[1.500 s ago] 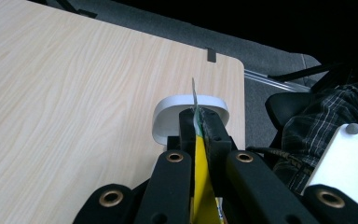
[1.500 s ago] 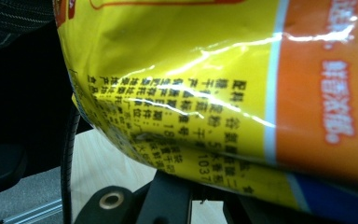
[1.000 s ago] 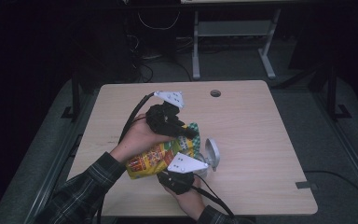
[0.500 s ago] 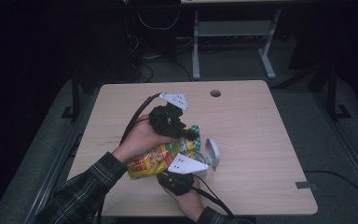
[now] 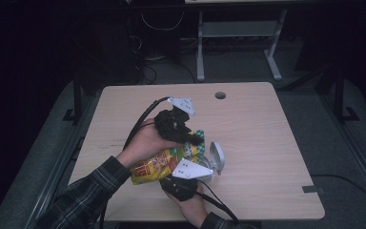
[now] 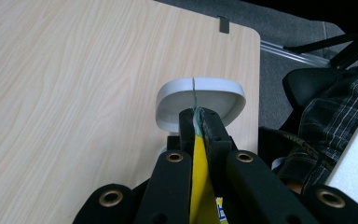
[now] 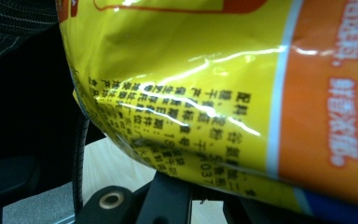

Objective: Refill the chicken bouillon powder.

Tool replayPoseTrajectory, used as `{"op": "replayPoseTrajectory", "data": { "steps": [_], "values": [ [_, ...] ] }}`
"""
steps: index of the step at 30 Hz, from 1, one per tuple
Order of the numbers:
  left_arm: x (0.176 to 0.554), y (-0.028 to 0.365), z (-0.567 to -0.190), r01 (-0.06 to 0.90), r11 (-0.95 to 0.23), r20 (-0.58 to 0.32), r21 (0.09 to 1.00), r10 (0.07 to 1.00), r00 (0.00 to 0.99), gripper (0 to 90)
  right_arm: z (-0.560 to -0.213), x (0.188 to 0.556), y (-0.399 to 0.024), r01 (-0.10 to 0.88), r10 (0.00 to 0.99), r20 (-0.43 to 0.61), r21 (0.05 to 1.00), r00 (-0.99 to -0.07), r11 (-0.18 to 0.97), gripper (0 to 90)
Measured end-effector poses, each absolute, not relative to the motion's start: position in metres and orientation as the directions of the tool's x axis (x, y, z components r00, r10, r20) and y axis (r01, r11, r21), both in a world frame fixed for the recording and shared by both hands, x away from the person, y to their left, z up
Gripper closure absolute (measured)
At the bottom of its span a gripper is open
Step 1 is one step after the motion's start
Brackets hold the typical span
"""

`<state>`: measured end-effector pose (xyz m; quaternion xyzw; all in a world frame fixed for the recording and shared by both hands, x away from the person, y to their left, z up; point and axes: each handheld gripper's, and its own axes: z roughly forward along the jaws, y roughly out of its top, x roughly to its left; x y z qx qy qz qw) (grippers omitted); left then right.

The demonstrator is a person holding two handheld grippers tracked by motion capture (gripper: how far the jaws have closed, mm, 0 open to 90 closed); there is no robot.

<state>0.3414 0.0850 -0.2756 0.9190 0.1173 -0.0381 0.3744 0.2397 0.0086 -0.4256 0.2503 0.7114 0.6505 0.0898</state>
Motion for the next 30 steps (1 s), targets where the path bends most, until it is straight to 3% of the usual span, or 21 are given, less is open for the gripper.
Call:
{"op": "replayPoseTrajectory", "data": {
  "steps": [30],
  "values": [
    [0.3438, 0.0789, -0.2849, 0.262, -0.718, -0.157, 0.645, 0.211, 0.965, 89.5, -0.4337, 0.2421, 0.0094, 0.271, 0.454, 0.242, 0.963, -0.858, -0.001, 89.7]
  ]
}}
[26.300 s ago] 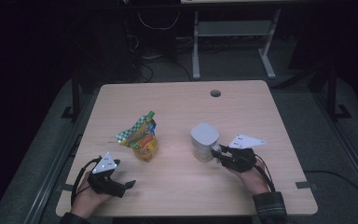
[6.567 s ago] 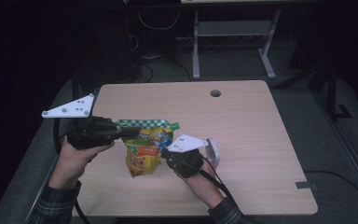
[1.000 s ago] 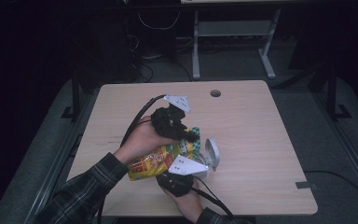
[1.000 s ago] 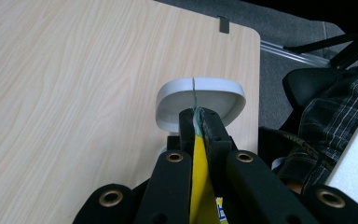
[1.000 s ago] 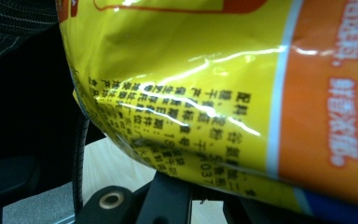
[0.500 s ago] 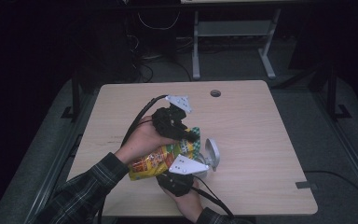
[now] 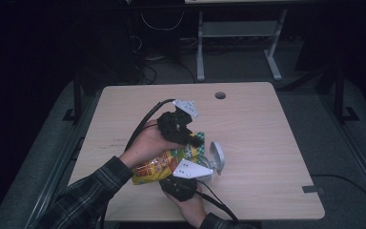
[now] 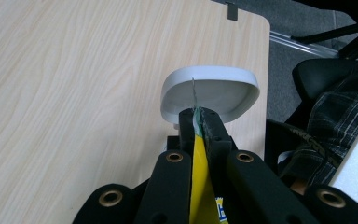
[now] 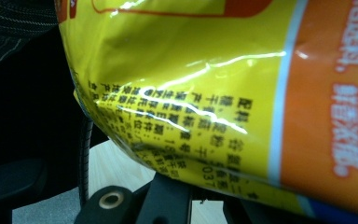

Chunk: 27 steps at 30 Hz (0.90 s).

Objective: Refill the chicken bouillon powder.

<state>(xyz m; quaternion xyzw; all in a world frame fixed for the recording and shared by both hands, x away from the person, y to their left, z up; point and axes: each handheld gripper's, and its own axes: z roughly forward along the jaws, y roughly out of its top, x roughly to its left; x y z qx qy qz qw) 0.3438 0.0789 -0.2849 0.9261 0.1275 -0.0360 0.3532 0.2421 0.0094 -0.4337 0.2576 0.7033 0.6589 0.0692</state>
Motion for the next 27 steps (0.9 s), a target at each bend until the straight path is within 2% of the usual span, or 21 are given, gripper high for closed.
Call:
{"op": "replayPoseTrajectory", "data": {
  "steps": [27],
  "values": [
    [0.3455, 0.0687, -0.2797, 0.25, -0.748, -0.138, 0.614, 0.21, 0.968, 89.5, -0.4304, 0.2431, 0.0066, 0.291, 0.44, 0.286, 0.955, -0.851, -0.06, 89.7]
  ]
}}
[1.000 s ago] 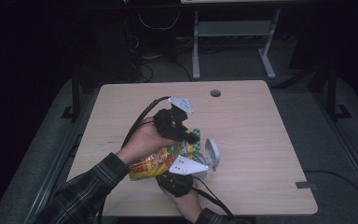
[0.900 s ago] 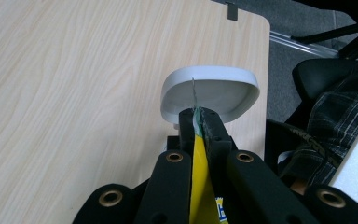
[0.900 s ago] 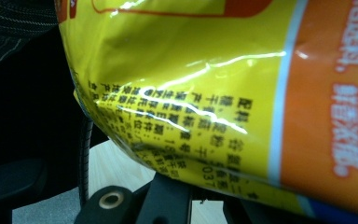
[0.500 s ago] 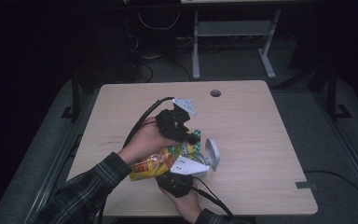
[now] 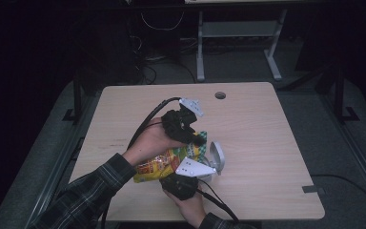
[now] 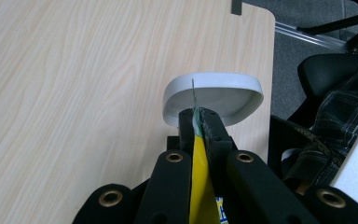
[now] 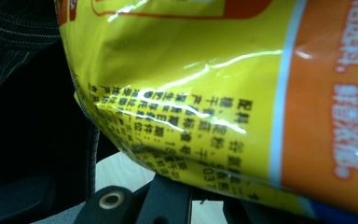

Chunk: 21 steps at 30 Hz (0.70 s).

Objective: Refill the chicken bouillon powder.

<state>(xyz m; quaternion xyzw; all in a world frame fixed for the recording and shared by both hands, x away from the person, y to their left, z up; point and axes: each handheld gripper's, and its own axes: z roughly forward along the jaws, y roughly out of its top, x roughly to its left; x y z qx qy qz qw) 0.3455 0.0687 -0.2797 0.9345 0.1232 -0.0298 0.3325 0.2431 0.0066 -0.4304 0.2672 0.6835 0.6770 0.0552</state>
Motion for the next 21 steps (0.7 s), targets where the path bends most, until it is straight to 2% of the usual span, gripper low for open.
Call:
{"op": "replayPoseTrajectory", "data": {
  "steps": [21],
  "values": [
    [0.3477, 0.0671, -0.2725, 0.23, -0.756, -0.12, 0.613, 0.198, 0.973, 89.4, -0.4246, 0.2469, 0.0067, 0.288, 0.444, 0.291, 0.955, -0.848, -0.075, 89.7]
  ]
}}
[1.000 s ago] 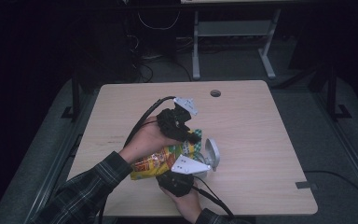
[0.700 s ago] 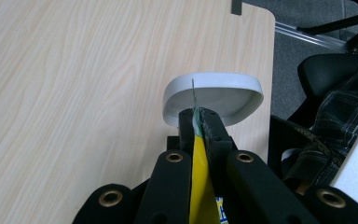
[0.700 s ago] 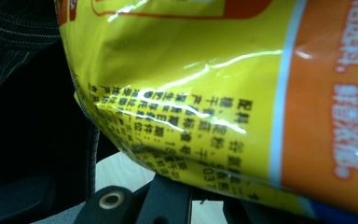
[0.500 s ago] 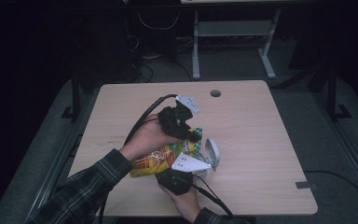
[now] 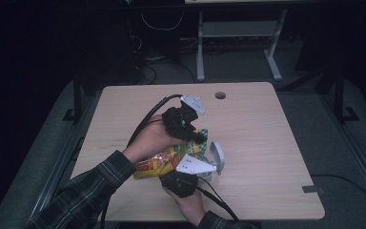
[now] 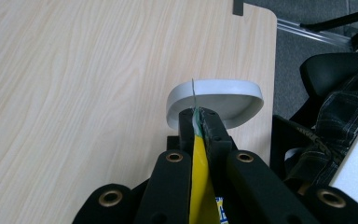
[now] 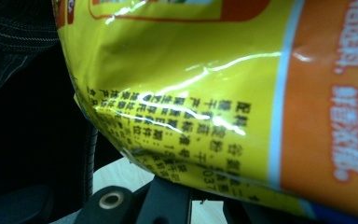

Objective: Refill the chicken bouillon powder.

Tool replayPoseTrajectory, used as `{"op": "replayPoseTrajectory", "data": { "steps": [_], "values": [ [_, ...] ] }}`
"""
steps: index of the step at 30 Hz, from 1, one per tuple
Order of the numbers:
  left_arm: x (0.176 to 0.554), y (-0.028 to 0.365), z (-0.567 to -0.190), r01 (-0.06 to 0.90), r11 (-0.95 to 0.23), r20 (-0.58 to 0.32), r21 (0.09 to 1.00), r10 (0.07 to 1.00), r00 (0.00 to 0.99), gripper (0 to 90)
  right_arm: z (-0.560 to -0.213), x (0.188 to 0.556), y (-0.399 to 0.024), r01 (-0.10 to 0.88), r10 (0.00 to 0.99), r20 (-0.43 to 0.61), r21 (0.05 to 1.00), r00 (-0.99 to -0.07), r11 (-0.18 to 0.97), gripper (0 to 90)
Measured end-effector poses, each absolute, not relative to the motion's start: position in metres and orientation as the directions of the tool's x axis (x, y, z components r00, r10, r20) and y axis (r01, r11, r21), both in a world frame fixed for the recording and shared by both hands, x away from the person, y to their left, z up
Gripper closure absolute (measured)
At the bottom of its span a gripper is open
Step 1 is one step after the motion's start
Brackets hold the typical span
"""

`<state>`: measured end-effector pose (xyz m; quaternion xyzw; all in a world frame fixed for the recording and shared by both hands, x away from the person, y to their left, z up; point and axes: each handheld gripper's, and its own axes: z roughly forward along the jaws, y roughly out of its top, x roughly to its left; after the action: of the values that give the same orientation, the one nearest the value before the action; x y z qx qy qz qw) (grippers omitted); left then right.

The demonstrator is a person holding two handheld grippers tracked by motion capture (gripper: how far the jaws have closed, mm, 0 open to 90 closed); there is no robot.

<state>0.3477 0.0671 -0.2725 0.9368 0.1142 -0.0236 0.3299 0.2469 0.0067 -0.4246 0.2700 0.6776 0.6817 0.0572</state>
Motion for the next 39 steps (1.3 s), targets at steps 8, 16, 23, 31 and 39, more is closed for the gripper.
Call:
{"op": "replayPoseTrajectory", "data": {
  "steps": [8, 16, 23, 31, 39],
  "values": [
    [0.3476, 0.0693, -0.2739, 0.232, -0.754, -0.119, 0.614, 0.203, 0.972, 89.4, -0.4257, 0.2475, 0.0081, 0.287, 0.442, 0.288, 0.955, -0.85, -0.069, 89.7],
    [0.3476, 0.0705, -0.2728, 0.23, -0.751, -0.116, 0.619, 0.202, 0.972, 89.4, -0.425, 0.2482, 0.0074, 0.279, 0.439, 0.276, 0.958, -0.855, -0.058, 89.7],
    [0.348, 0.0717, -0.2747, 0.232, -0.749, -0.115, 0.621, 0.205, 0.972, 89.4, -0.426, 0.2488, 0.0081, 0.282, 0.438, 0.277, 0.958, -0.855, -0.055, 89.7],
    [0.3484, 0.0737, -0.2758, 0.237, -0.748, -0.118, 0.621, 0.209, 0.971, 89.4, -0.427, 0.249, 0.0097, 0.287, 0.433, 0.281, 0.957, -0.857, -0.052, 89.7],
    [0.3487, 0.0737, -0.2756, 0.235, -0.748, -0.115, 0.621, 0.21, 0.971, 89.4, -0.4271, 0.2499, 0.0094, 0.286, 0.433, 0.28, 0.957, -0.857, -0.052, 89.7]
  ]
}}
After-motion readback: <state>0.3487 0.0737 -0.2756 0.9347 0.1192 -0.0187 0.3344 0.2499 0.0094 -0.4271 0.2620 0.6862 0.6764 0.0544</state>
